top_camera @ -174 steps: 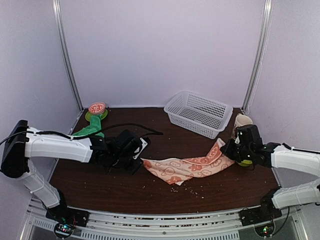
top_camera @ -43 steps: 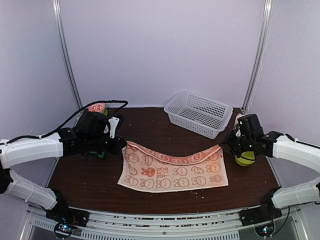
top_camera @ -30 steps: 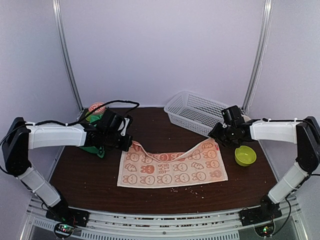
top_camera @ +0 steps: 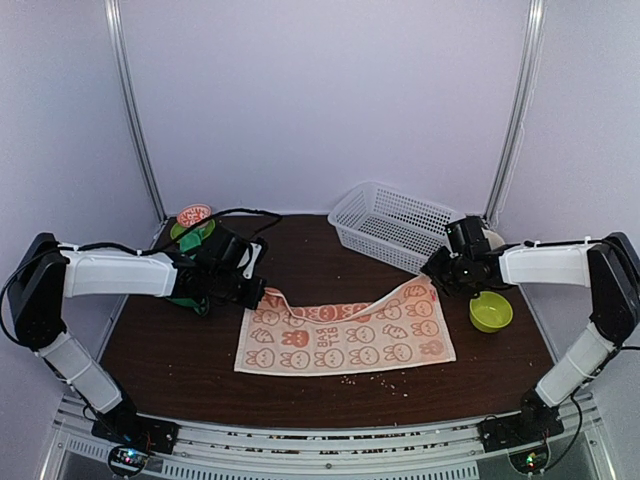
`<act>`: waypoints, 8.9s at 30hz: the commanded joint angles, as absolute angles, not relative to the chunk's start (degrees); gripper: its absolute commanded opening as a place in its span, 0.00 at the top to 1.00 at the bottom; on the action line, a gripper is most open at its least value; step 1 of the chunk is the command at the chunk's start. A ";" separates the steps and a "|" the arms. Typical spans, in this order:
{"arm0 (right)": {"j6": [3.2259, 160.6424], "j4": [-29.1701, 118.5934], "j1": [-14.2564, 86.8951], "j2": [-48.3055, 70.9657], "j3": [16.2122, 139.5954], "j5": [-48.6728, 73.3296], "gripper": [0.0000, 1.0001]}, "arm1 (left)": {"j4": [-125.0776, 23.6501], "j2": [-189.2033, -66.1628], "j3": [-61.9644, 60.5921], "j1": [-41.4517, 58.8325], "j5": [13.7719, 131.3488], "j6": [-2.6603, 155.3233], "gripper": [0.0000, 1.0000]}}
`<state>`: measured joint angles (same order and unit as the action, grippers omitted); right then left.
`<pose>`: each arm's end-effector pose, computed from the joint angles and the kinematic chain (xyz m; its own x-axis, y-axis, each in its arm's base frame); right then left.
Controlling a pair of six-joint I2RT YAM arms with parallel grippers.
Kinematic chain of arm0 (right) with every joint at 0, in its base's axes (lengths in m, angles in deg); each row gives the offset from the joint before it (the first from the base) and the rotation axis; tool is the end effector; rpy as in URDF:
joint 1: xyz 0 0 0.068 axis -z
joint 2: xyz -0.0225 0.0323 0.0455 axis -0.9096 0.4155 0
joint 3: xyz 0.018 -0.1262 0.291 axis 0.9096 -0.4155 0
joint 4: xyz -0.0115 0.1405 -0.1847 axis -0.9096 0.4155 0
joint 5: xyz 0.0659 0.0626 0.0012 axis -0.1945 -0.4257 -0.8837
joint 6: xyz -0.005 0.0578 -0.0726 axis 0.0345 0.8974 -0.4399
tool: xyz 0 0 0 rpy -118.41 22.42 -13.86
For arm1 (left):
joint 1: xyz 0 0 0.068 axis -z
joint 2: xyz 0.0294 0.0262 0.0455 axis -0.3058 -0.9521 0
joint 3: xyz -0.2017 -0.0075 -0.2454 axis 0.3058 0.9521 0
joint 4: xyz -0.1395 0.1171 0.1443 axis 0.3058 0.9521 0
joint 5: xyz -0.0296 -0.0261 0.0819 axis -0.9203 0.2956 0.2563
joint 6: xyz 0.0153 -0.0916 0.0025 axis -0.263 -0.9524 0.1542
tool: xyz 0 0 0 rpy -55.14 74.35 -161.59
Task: Roll the towels
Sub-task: Pick up the towel from the center of the board, then fold the towel at the center of the board.
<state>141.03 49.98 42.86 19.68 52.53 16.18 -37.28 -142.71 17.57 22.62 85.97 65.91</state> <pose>0.3042 0.1325 0.2238 -0.6559 0.7137 -0.2458 0.4224 0.6169 0.6641 0.2601 -0.2116 0.2282 -0.7481 0.1471 -0.6471 0.3449 0.9193 -0.1898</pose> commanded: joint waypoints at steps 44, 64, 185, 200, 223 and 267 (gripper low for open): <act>135.30 46.24 40.76 5.48 36.28 17.42 1.00 | -43.61 -125.27 35.31 22.87 84.83 33.58 0.17; 133.22 46.02 40.75 3.91 34.35 17.87 1.00 | -58.14 -132.88 37.40 16.89 75.67 21.07 0.38; 135.57 56.45 30.12 -26.86 12.48 20.73 1.00 | -59.25 -122.53 55.66 23.58 69.86 26.37 1.00; 136.44 61.31 29.59 -32.38 10.31 21.84 1.00 | -56.32 -120.32 54.17 26.08 70.73 26.36 1.00; 139.49 66.55 28.85 -36.00 8.60 22.80 0.65 | -56.21 -124.94 54.87 28.43 70.11 27.07 0.56; 135.00 49.52 25.35 -8.60 23.88 25.00 0.59 | -51.35 -140.56 32.57 29.48 75.34 31.59 0.88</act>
<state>133.69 53.09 25.55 -9.92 24.20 22.52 -44.86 -138.10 29.40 30.27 76.48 33.39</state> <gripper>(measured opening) 0.403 0.143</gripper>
